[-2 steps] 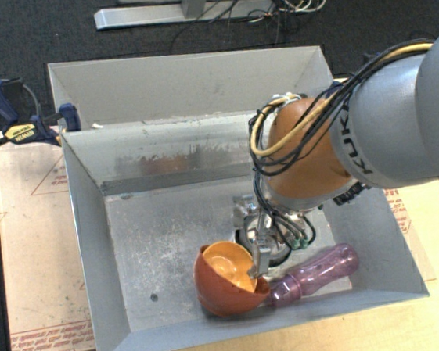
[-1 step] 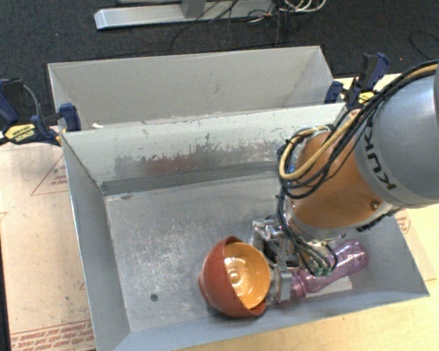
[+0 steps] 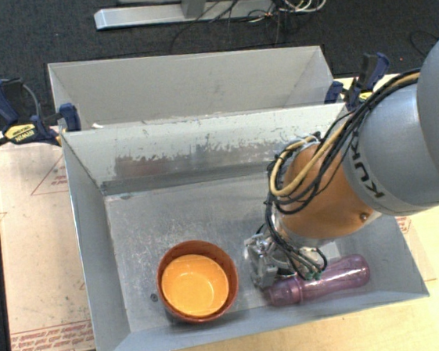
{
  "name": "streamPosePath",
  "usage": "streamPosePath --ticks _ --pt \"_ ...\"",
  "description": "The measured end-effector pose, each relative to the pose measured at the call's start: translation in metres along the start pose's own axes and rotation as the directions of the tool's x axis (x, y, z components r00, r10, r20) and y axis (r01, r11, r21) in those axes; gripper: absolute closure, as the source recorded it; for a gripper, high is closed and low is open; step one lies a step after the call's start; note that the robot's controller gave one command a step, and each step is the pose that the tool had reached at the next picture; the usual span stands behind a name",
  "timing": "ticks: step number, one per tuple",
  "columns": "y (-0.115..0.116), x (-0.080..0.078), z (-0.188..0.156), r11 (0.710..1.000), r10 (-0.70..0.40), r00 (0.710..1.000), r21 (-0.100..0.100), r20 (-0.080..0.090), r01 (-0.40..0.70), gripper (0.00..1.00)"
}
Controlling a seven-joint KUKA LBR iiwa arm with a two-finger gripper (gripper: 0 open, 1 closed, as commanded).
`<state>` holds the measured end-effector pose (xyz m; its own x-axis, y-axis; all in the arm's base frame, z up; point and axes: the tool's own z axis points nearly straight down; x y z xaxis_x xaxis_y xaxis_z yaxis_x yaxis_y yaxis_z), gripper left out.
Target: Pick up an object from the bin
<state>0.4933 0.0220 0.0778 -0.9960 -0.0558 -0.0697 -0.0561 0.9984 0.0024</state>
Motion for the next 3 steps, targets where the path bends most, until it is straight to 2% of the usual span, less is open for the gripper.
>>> streamPosePath --ticks 1,3 --pt "0.0006 0.0086 0.0047 1.0 0.001 0.999 -0.001 -0.033 -0.001 0.0" --pt "0.0006 0.0086 0.0047 1.0 0.002 0.999 -0.001 -0.033 -0.002 0.0"
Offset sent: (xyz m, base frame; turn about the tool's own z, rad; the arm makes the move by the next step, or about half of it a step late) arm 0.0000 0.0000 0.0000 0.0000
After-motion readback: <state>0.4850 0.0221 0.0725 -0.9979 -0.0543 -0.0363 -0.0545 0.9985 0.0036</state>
